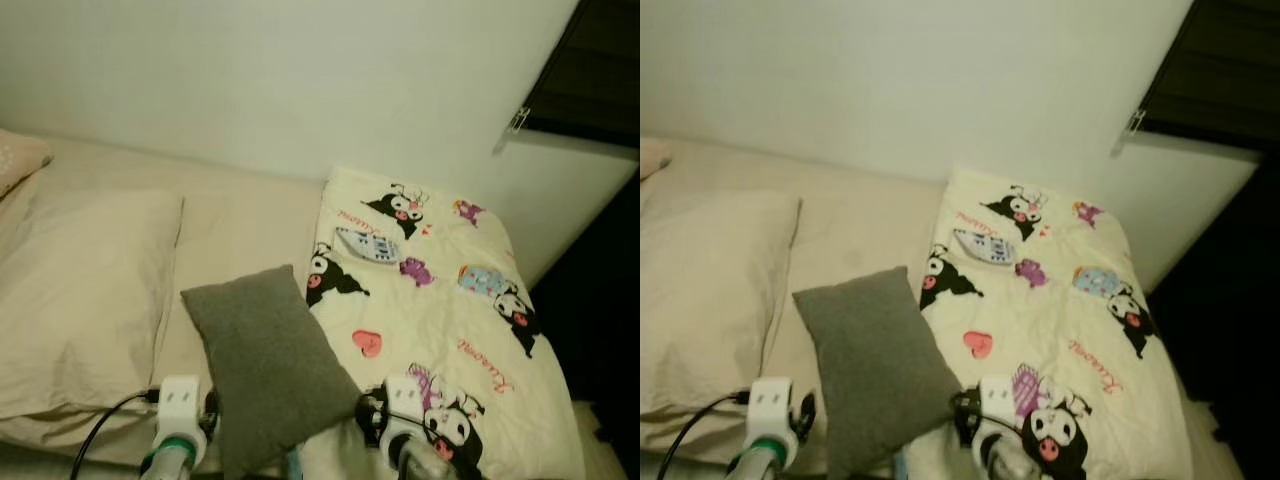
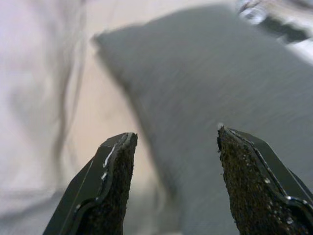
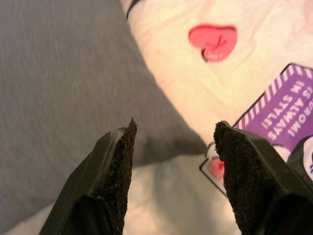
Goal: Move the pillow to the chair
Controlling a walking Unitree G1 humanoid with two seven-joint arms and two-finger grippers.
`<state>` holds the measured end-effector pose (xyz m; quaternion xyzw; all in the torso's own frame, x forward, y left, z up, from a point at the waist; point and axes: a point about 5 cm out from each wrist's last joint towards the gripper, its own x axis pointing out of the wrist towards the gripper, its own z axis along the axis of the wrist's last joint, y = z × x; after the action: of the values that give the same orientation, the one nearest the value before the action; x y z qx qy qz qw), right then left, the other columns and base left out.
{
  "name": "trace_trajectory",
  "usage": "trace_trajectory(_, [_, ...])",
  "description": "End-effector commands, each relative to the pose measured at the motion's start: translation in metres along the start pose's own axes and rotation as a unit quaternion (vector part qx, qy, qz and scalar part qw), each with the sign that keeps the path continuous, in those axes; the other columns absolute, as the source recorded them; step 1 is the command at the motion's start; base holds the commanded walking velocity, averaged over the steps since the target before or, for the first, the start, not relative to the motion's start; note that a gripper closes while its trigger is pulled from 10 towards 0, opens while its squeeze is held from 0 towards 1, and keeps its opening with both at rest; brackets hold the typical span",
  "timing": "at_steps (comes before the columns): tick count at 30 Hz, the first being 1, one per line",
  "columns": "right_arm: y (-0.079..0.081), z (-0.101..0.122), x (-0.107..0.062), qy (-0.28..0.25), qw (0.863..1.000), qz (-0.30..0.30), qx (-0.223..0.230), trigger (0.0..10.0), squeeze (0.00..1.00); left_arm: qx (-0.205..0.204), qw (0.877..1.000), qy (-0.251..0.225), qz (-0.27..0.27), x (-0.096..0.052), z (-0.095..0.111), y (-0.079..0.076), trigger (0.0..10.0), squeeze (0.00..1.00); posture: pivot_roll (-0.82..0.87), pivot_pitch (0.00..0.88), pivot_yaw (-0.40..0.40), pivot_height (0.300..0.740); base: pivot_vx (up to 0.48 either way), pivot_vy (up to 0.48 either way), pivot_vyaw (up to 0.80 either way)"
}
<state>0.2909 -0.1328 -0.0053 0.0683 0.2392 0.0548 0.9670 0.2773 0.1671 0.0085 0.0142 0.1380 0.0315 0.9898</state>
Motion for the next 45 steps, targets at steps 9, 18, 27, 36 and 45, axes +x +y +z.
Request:
trace_trajectory(9, [0.008,0.02,-0.002,-0.083,0.996,0.035,0.023,10.0,0.0,0.014,0.999,-0.036,-0.028,0.002,0.023,-0.01,10.0,0.0,0.04,0.044,-0.005,0.74,0.0,0.0,0.0])
trace_trajectory(18, [0.006,0.025,-0.006,-0.109,0.99,0.064,0.056,10.0,0.0,0.06,0.992,-0.108,-0.04,-0.012,0.042,-0.004,10.0,0.0,0.02,0.042,0.011,0.74,0.0,0.0,0.0])
trace_trajectory(27, [0.008,0.029,-0.008,-0.117,0.988,0.067,0.081,10.0,0.0,-0.014,0.993,-0.096,-0.066,-0.004,0.056,-0.006,10.0,0.0,0.0,0.008,0.039,0.74,0.0,0.0,0.0])
trace_trajectory(36, [0.005,0.038,-0.008,-0.138,0.988,0.024,0.068,10.0,0.0,-0.008,0.994,-0.101,-0.034,-0.006,0.059,-0.001,10.0,0.0,0.04,0.0,0.017,0.74,0.0,0.0,0.0])
trace_trajectory(45, [0.013,0.049,-0.005,-0.148,0.987,0.053,0.035,10.0,0.0,-0.041,0.995,-0.084,-0.043,-0.005,0.058,-0.002,10.0,0.0,0.01,0.0,0.02,0.74,0.0,0.0,0.0])
